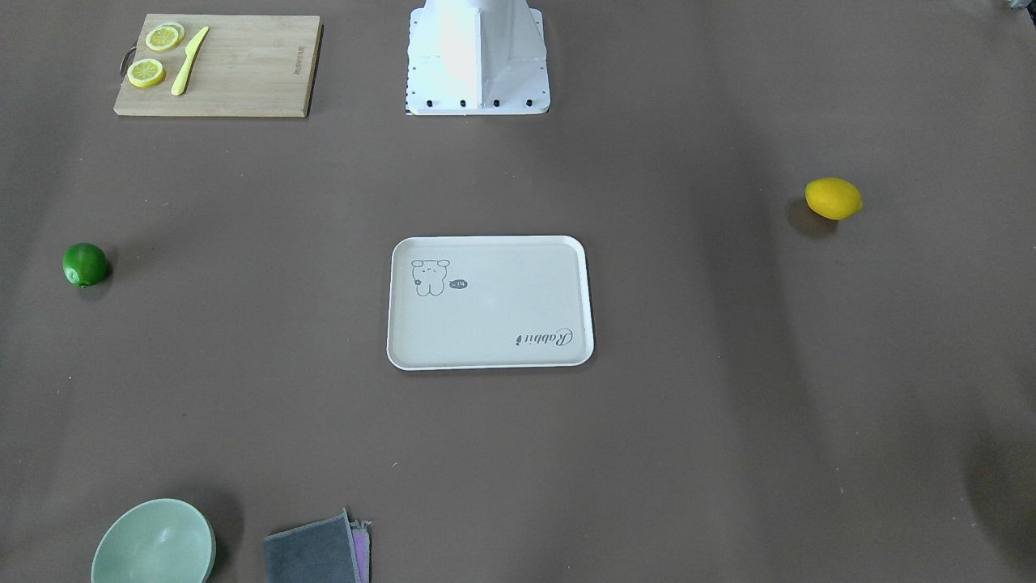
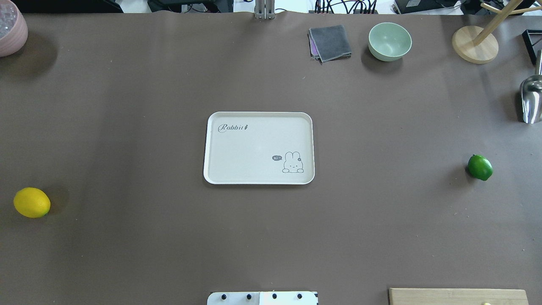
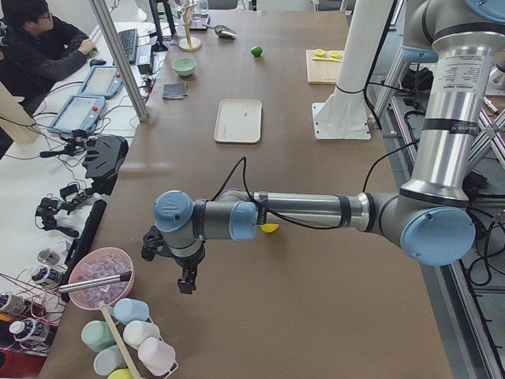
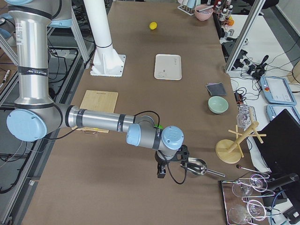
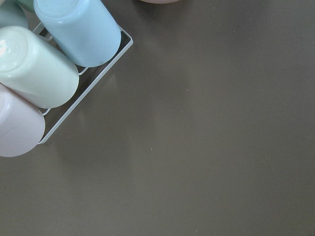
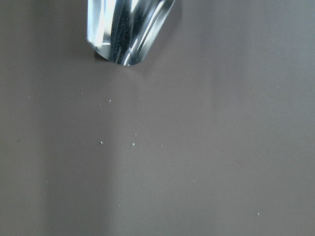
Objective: Place all lemons on tray
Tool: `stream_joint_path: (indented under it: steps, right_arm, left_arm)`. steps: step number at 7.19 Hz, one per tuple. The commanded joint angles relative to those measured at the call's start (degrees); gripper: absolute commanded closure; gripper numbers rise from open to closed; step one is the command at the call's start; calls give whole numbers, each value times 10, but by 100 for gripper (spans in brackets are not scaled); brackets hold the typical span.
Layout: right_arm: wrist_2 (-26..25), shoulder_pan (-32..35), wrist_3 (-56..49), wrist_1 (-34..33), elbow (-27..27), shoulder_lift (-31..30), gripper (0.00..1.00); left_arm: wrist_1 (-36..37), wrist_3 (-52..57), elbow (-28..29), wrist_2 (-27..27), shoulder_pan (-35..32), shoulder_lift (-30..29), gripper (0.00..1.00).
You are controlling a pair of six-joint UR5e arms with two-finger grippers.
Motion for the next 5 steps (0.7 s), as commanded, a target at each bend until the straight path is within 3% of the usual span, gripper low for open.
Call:
stream_joint_path:
  steps: [1,5]
  right_arm:
    - [1,0,1,-1,2,0,0]
    - [1,0,0,0,4,-1,0]
  left_arm:
    - [-37,0,-1,1,0,13,2]
    - [-36,-3,11,2,11,11,2]
